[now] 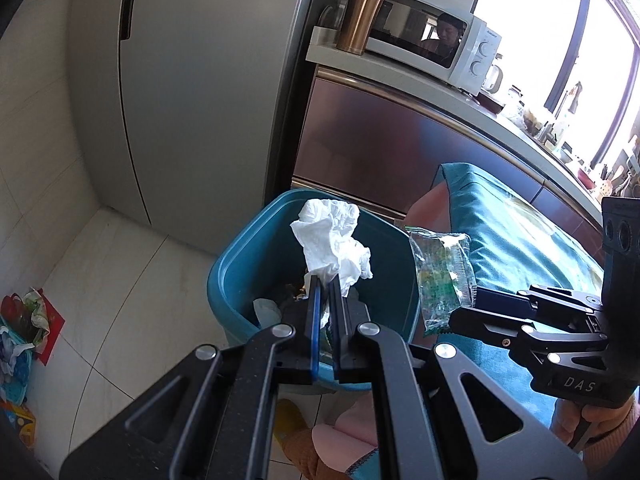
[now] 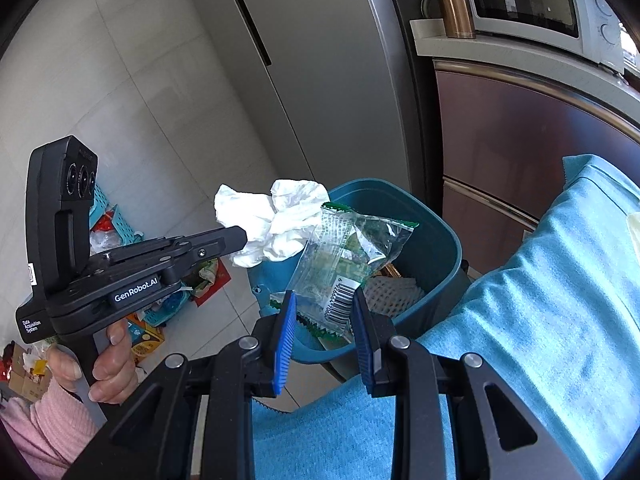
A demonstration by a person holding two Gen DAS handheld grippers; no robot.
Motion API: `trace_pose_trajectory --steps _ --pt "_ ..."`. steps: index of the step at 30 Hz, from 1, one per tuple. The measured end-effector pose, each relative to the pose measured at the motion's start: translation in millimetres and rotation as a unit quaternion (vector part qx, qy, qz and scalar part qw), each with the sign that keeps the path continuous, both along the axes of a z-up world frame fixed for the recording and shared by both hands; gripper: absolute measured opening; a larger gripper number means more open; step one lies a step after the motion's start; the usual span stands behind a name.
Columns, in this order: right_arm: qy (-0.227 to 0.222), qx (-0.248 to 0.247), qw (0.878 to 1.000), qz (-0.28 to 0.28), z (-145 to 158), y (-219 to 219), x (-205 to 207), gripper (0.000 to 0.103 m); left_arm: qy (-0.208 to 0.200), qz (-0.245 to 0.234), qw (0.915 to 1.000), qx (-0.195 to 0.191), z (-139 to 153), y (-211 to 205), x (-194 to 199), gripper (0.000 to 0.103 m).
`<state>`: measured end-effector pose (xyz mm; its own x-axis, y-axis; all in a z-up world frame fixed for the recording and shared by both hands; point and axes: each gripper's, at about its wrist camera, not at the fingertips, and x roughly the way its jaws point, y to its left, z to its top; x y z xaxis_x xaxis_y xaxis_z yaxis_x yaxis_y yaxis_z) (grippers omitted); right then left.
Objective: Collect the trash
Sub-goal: 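Hold the tissue and clear wrapper over the teal bin with both grippers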
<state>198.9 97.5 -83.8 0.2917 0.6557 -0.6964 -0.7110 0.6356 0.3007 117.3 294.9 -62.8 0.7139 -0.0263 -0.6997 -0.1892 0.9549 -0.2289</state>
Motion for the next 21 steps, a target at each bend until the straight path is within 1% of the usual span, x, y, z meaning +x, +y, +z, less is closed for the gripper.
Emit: trace_pose_trajectory --steps 10,21 --pt "0.01 -0.024 1.0 0.002 -7.2 16.0 6.9 0.026 0.016 0.003 0.9999 -0.003 -13.0 3.8 16.0 0.005" --pt "0.026 -0.049 0.998 -0.009 -15.6 29.3 16.9 0.026 0.043 0.015 0.9988 -0.016 -36.8 11.3 39.8 0.005"
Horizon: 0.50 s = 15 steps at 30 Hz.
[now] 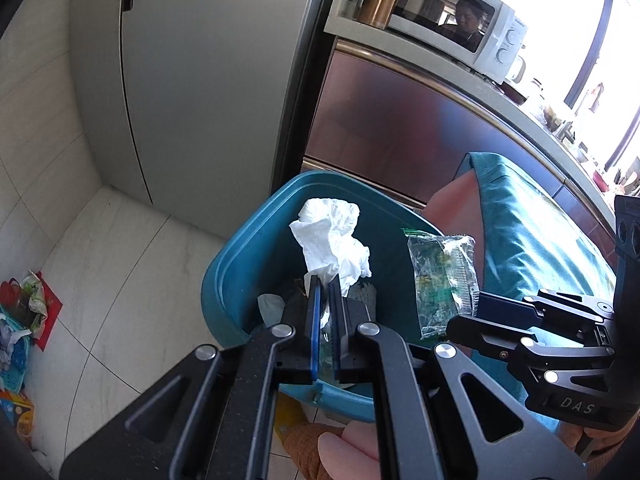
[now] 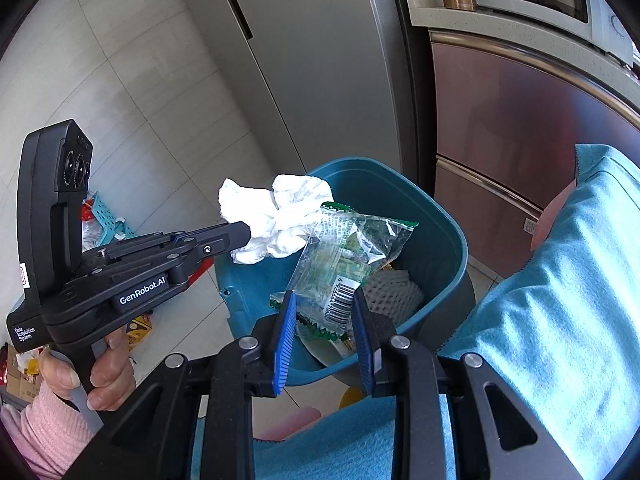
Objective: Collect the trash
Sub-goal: 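Hold the tissue and clear wrapper over the teal bin with both grippers, then open the left gripper while the right gripper opens, dropping both into the bin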
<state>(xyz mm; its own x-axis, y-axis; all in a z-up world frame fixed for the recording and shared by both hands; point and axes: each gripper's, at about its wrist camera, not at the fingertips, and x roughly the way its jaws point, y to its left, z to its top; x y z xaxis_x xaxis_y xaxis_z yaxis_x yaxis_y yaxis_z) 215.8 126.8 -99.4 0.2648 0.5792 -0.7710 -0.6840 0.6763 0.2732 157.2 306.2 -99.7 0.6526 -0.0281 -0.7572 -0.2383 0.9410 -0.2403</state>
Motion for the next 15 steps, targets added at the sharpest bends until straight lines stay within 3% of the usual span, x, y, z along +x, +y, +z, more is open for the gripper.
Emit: trace_pose_trajectory --steps 12,15 --pt "0.016 -0.006 1.0 -0.018 1.9 9.7 5.8 0.031 0.03 0.005 0.9994 0.012 -31.8 -2.5 25.7 0.007" --pt "0.018 -0.002 1.0 -0.022 3.4 9.1 7.1 0.031 0.032 0.005 0.9994 0.008 -38.2 -1.7 29.0 0.014"
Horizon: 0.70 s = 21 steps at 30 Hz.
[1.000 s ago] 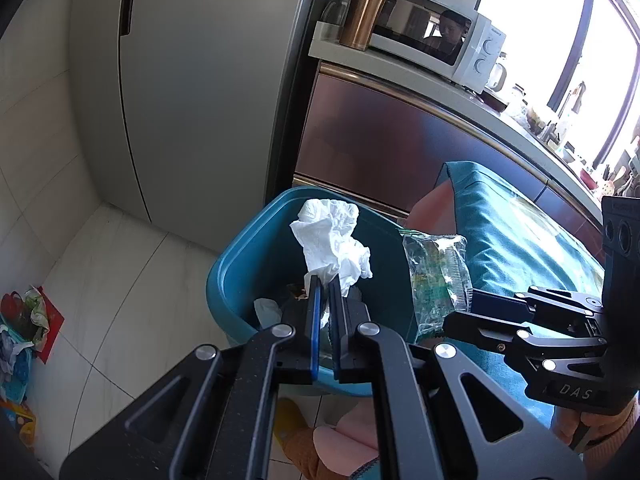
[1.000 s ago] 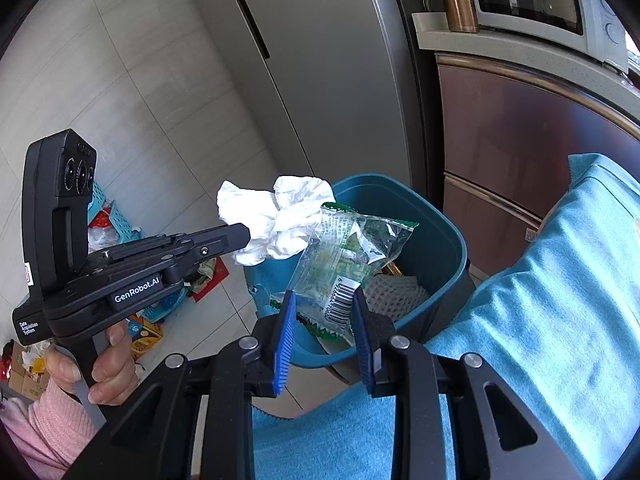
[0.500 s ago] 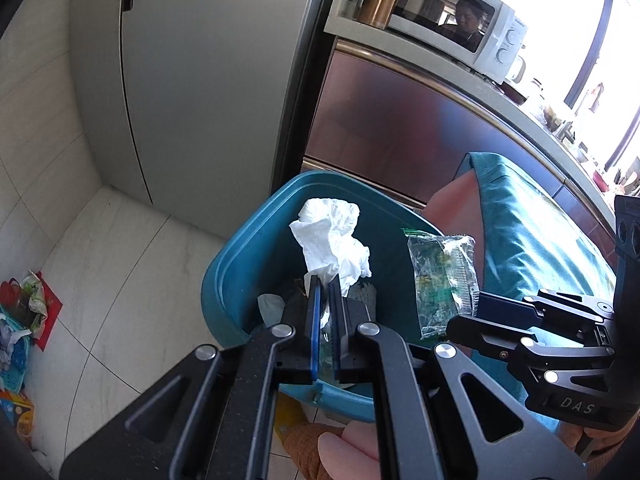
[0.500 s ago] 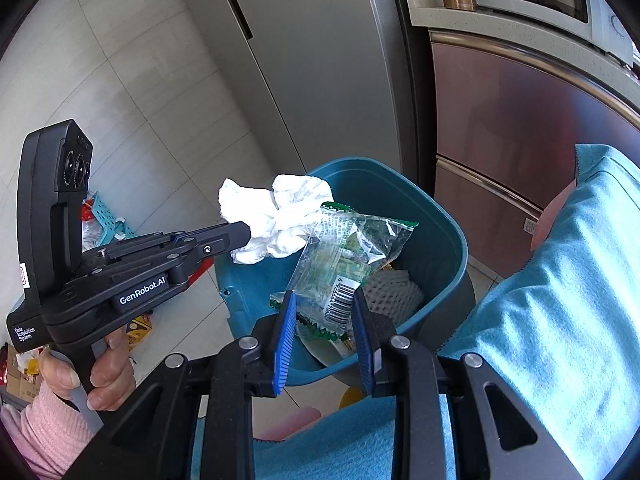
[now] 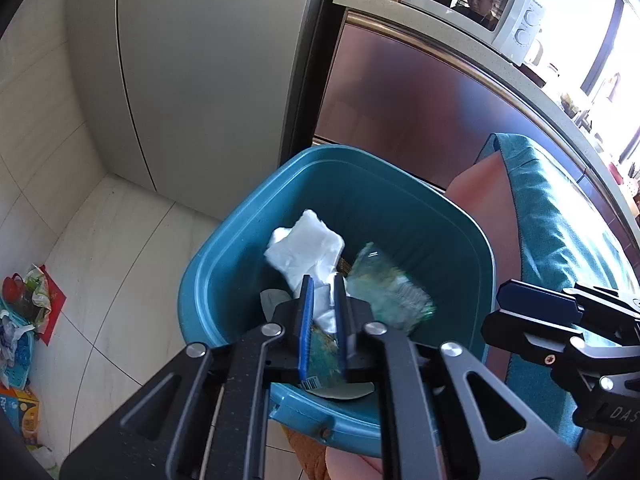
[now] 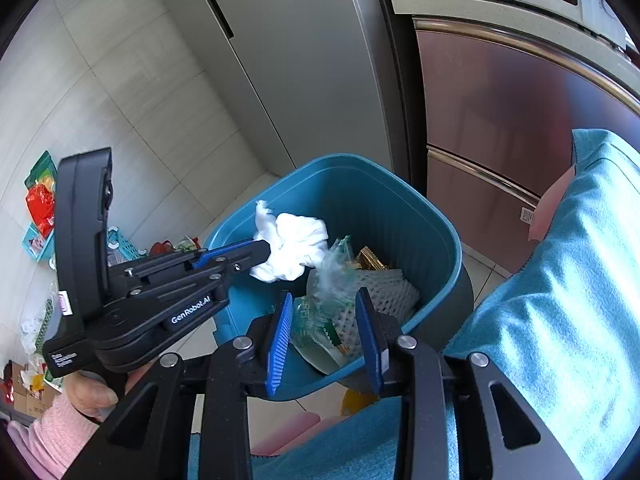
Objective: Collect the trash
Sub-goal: 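Open the left gripper while the right gripper opens, dropping both into the bin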
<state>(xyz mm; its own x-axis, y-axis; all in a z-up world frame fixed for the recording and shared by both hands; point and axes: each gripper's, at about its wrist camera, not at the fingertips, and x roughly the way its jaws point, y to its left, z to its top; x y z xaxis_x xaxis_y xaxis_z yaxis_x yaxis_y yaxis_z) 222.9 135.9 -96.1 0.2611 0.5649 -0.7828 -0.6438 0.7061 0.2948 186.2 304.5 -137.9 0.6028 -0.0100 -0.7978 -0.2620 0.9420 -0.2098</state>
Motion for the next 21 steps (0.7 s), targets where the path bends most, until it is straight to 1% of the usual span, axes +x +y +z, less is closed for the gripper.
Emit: trace_pose_trajectory --steps 3,5,11,15,18,21 --pt "0.001 0.007 1.0 -0.003 2.5 -3.1 -1.5 0.031 0.003 0.001 1.0 -0.004 -6.0 0.7 2.2 0.019" --pt "0.002 0.011 1.0 -0.007 2.7 -5.9 -1.5 0.031 0.005 -0.001 1.0 -0.008 -8.5 0.5 1.8 0.019" --pt "0.006 0.022 1.0 -0.013 0.0 -17.7 -1.3 0.031 -0.009 -0.011 0.9998 -0.011 -3.5 -1.3 -5.5 0.019" --pt "0.003 0.031 0.999 -0.017 1.5 -28.9 -6.6 0.031 -0.03 -0.014 0.9994 -0.011 8.0 -4.0 -17.3 0.021" --pt "-0.003 0.039 0.999 -0.018 4.0 -37.8 -12.0 0.032 -0.05 -0.021 0.9985 -0.01 21.8 -8.9 -28.8 0.026" --pt "-0.013 0.053 0.998 -0.021 11.9 -51.9 -21.3 0.034 -0.074 -0.035 0.9966 -0.01 37.5 -16.7 -42.3 0.03"
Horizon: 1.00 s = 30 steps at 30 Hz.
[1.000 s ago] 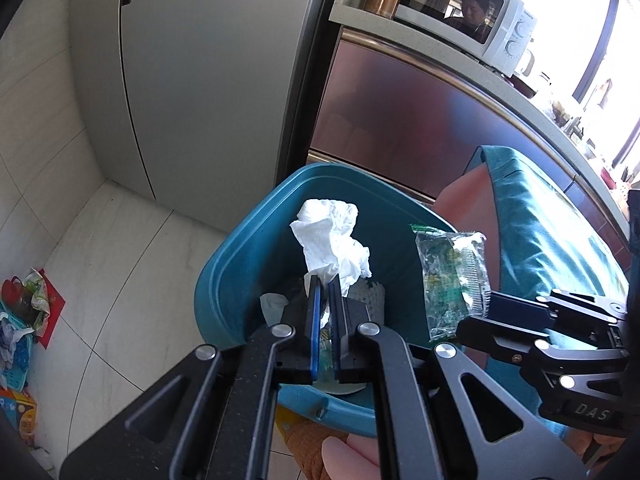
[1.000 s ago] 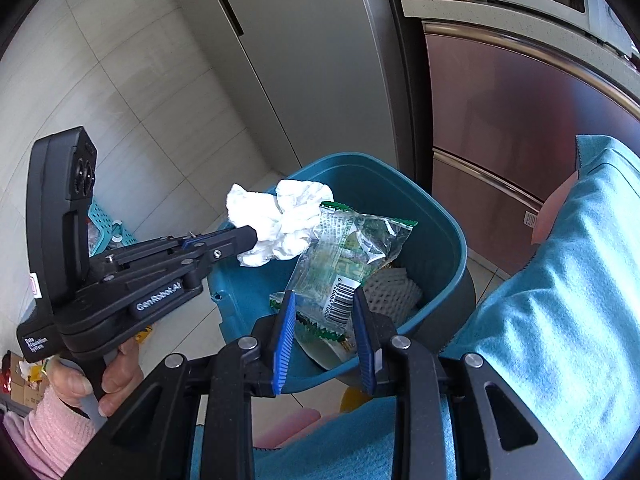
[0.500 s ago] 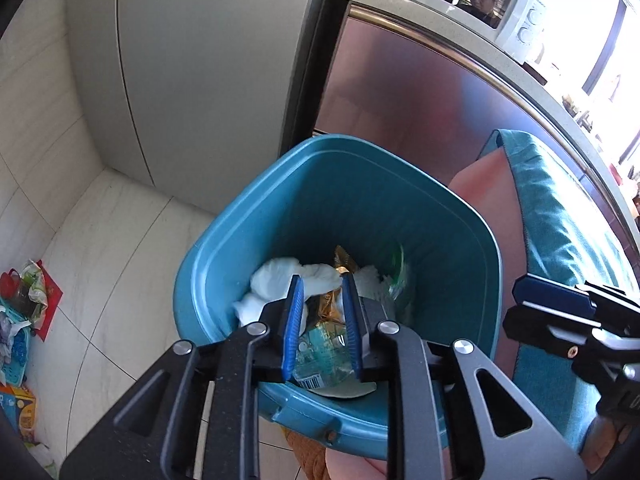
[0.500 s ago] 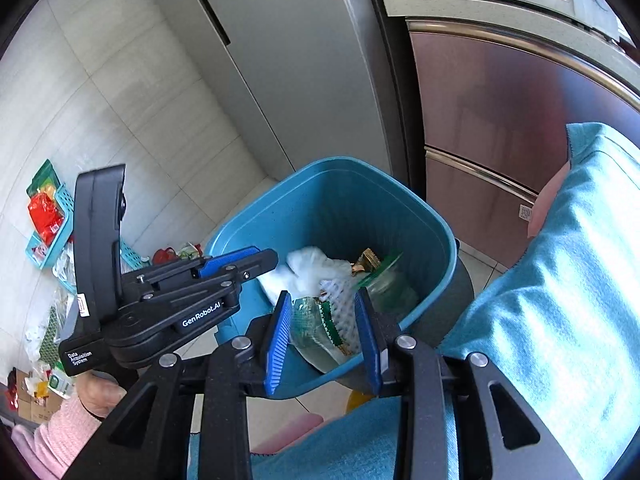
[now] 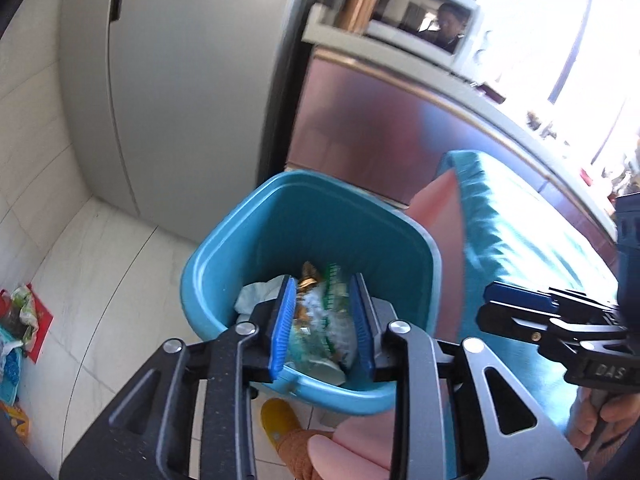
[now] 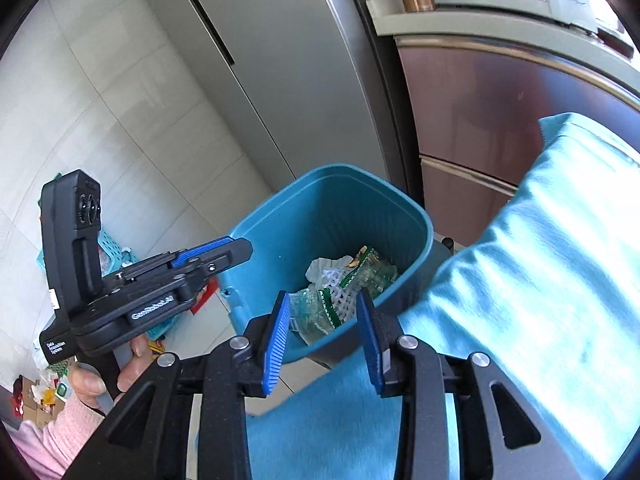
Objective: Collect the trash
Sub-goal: 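Open the left gripper while the right gripper opens, dropping both into the bin, then move both open tools back over the orange peels on the table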
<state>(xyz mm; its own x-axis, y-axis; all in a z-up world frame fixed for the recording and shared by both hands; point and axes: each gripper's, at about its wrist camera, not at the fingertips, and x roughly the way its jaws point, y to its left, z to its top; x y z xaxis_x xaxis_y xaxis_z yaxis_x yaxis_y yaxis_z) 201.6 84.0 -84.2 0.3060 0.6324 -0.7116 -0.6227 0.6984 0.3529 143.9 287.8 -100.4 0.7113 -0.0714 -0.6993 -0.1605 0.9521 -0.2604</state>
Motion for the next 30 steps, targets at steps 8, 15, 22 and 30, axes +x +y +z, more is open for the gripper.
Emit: trace_pose_trajectory --steps 8,15,22,30 --pt "-0.057 0.033 0.997 -0.033 34.6 -74.9 -37.4 0.04 -0.049 -0.082 0.9954 0.004 33.1 -56.0 -24.0 0.042" --pt "-0.077 0.027 0.987 -0.137 43.8 -174.9 -61.2 0.041 -0.057 -0.184 0.9812 -0.018 43.3 -134.8 -25.9 0.045" --pt "-0.086 0.015 0.964 -0.253 39.1 -273.4 -70.2 0.041 -0.049 -0.254 0.966 -0.015 46.0 -213.4 -21.4 0.045" --pt "-0.071 -0.001 0.938 -0.339 19.2 -360.2 -53.6 0.041 -0.033 -0.305 0.9519 -0.01 44.8 -283.3 -10.6 0.045"
